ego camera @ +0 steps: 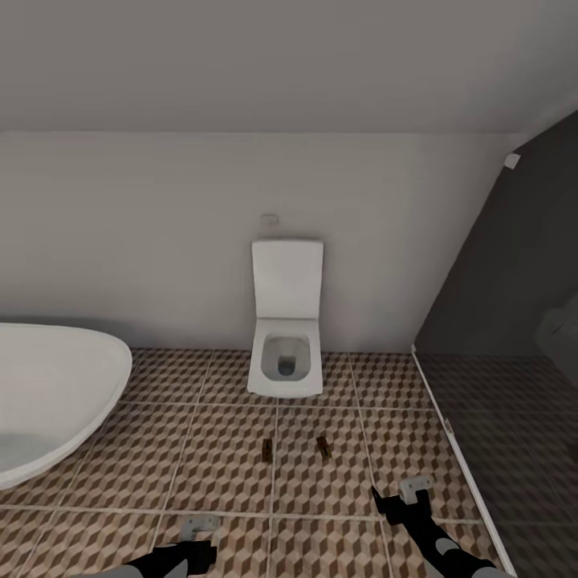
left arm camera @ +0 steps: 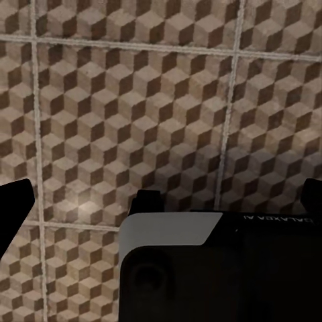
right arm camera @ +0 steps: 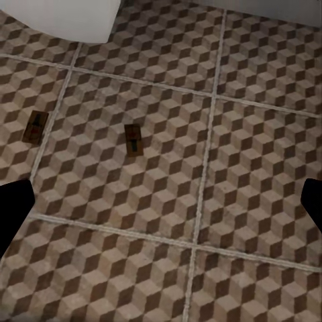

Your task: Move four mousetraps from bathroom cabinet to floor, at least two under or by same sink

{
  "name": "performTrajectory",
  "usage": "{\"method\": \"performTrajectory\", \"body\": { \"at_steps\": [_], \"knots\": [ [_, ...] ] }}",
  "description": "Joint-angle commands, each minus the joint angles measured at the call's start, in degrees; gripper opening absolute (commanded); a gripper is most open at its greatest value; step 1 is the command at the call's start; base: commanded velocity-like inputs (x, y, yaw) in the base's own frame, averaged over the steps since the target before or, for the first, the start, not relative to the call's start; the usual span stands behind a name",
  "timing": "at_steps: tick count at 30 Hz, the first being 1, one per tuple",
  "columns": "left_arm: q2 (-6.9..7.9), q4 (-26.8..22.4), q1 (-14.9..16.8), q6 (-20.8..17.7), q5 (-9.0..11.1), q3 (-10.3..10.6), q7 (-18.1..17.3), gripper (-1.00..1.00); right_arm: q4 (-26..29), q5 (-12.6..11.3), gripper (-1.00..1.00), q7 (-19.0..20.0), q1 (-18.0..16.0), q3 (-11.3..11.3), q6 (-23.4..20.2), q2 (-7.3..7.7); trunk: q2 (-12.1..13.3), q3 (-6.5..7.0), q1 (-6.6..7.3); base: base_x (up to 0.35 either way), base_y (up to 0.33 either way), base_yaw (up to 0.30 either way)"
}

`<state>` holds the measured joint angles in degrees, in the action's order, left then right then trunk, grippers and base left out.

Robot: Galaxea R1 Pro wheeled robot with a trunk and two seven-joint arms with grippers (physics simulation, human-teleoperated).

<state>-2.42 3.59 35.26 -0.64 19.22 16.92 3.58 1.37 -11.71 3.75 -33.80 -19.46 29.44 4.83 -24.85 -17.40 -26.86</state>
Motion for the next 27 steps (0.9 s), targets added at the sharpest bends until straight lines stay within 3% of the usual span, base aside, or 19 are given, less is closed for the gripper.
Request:
{"method": "performTrajectory", "body": {
  "at_steps": [1, 5, 27],
  "knots": [
    [-0.04, 0.1, 0.1, -0.1, 0.5, 0.5, 0.1, 1.00, -0.1, -0.6, 1.00, 0.4, 0.0, -0.2, 0.2, 0.01, 0.3, 0.19, 0.19, 0.000, 0.000, 0.000],
    [-0.04, 0.1, 0.1, -0.1, 0.5, 0.5, 0.1, 1.00, -0.1, -0.6, 1.00, 0.4, 0.0, -0.2, 0.2, -0.04, 1.9, 1.25, 1.07, 0.000, 0.000, 0.000],
    [-0.04, 0.2, 0.0, -0.1, 0.5, 0.5, 0.1, 1.00, -0.1, -0.6, 1.00, 0.4, 0.0, -0.2, 0.2, -0.09, 1.9, 3.17, 1.07, 0.000, 0.000, 0.000]
  ]
}}
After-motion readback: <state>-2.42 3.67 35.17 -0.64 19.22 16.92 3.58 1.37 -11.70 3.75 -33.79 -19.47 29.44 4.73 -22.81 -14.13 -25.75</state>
